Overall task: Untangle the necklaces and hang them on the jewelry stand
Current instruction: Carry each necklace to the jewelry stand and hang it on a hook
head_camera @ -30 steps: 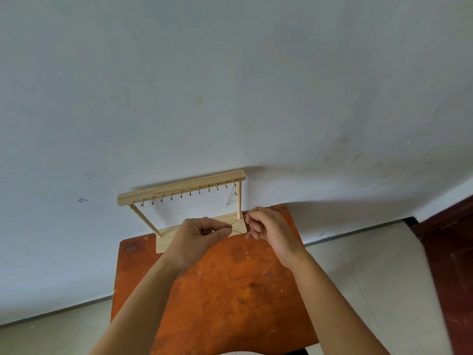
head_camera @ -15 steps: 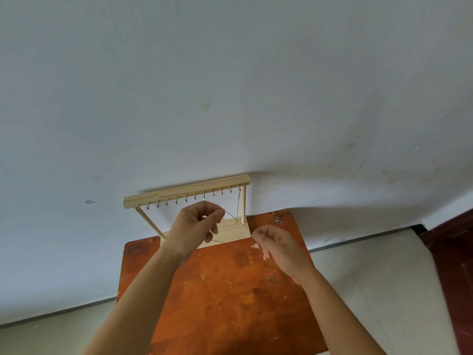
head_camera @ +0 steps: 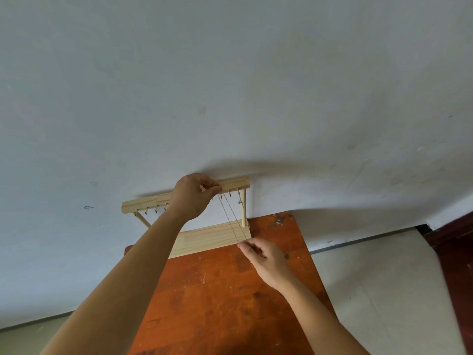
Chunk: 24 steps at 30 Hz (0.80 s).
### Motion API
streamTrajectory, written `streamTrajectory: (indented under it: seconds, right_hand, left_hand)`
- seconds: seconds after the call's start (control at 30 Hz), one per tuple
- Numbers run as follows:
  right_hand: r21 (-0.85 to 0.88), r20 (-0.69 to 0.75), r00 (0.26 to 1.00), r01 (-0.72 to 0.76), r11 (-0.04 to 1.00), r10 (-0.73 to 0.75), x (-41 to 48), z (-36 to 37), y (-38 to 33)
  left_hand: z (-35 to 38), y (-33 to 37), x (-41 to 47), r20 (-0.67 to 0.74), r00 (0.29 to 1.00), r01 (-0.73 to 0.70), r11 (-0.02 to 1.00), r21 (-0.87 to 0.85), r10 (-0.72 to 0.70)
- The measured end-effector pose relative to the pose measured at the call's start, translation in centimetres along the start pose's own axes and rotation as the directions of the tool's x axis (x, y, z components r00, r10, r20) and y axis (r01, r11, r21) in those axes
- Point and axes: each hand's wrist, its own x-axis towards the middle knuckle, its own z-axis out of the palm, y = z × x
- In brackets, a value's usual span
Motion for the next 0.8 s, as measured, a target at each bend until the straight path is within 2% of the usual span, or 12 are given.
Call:
streamTrajectory:
  seconds: [0.33, 0.43, 0.6, 0.7, 0.8]
  right_hand:
    - [0.080, -0.043, 0.982, -0.179, 0.981, 0.183, 2.4, 2.3, 2.0]
    - [0.021, -0.107, 0.971, -0.211, 0.977, 0.212, 3.0, 2.6, 2.1]
    - [-0.084, -0.131, 0.973, -0.200, 0.976, 0.188, 3.5, 1.6, 1.7]
    - [-0.115, -0.130, 0.978, -0.179, 0.977, 0.164, 3.5, 0.3, 1.4]
    - [-0.122, -0.152, 0.980, -0.144, 0.982, 0.125, 2.6, -0.6, -0.1]
  left_hand:
    - [1.0, -0.8, 0.7, 0.011, 0.995, 0.094, 0.995, 0.010, -0.094]
    - [1.3, -0.8, 0.4, -0.005, 0.999, 0.045, 0.998, 0.051, -0.045]
    - [1.0, -1.9, -0.5, -0.016, 0.987, -0.153, 0.972, 0.179, 0.158]
    - [0.4, -1.5, -1.6, -0.032, 0.987, -0.147, 0.975, 0.168, 0.155]
    - [0.1, -1.0, -4.4, -0.182, 0.972, -0.106, 0.970, 0.218, 0.147]
